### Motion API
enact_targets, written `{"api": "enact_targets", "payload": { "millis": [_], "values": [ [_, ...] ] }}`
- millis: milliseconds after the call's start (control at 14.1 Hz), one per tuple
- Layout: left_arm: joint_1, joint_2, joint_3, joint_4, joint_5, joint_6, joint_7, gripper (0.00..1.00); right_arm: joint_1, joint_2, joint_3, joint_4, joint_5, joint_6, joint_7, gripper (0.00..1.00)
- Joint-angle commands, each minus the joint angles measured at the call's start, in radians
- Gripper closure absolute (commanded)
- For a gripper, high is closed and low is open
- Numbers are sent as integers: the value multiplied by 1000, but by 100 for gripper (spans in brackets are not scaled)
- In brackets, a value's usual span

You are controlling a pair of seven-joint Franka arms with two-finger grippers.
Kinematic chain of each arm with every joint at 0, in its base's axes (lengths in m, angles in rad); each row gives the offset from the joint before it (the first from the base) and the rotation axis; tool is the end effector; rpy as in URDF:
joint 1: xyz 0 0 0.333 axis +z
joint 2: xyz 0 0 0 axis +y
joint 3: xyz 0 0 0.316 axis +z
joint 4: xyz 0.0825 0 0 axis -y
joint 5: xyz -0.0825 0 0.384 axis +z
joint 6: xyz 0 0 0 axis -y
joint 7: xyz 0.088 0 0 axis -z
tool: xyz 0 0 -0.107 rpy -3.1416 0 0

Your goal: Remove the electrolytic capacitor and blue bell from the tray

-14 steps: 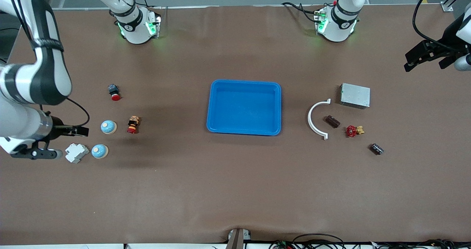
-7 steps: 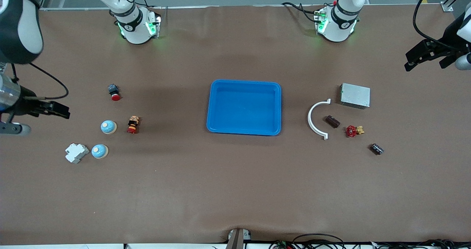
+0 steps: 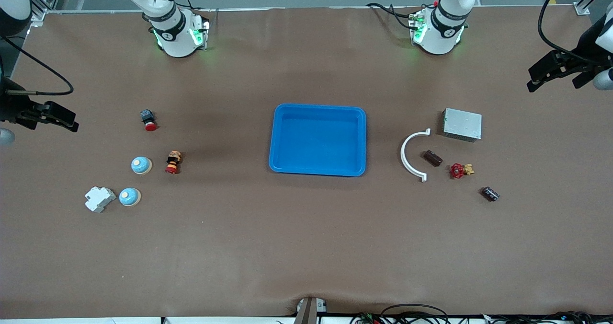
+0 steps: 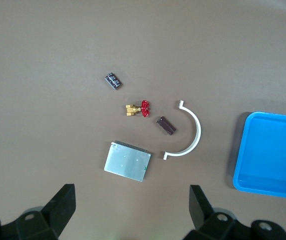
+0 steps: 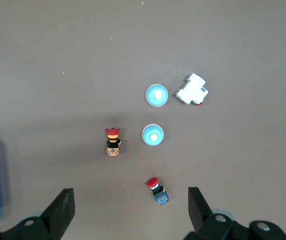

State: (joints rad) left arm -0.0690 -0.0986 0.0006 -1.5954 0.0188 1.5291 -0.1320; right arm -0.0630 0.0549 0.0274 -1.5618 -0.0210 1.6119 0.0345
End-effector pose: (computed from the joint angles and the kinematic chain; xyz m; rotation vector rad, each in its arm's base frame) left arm 0.5182 -0.0334 0.6622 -3.1241 -0.1011 -0.0532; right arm 0.5741 -0.0230 0.6014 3.1202 -0.1080 -0.0075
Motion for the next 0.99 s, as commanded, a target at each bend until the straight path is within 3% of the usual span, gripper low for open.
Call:
{"api": "enact_targets", "payload": {
  "millis": [0,924],
  "values": [
    [1,-24,-1,-14,-13,-1,-8,0,-8,-47,3,-26,47,-6,-4,0],
    [5,-16,1,9,-14,3,-6,0,-6,-63,5,-4,46,-53,-51,0]
  ]
}}
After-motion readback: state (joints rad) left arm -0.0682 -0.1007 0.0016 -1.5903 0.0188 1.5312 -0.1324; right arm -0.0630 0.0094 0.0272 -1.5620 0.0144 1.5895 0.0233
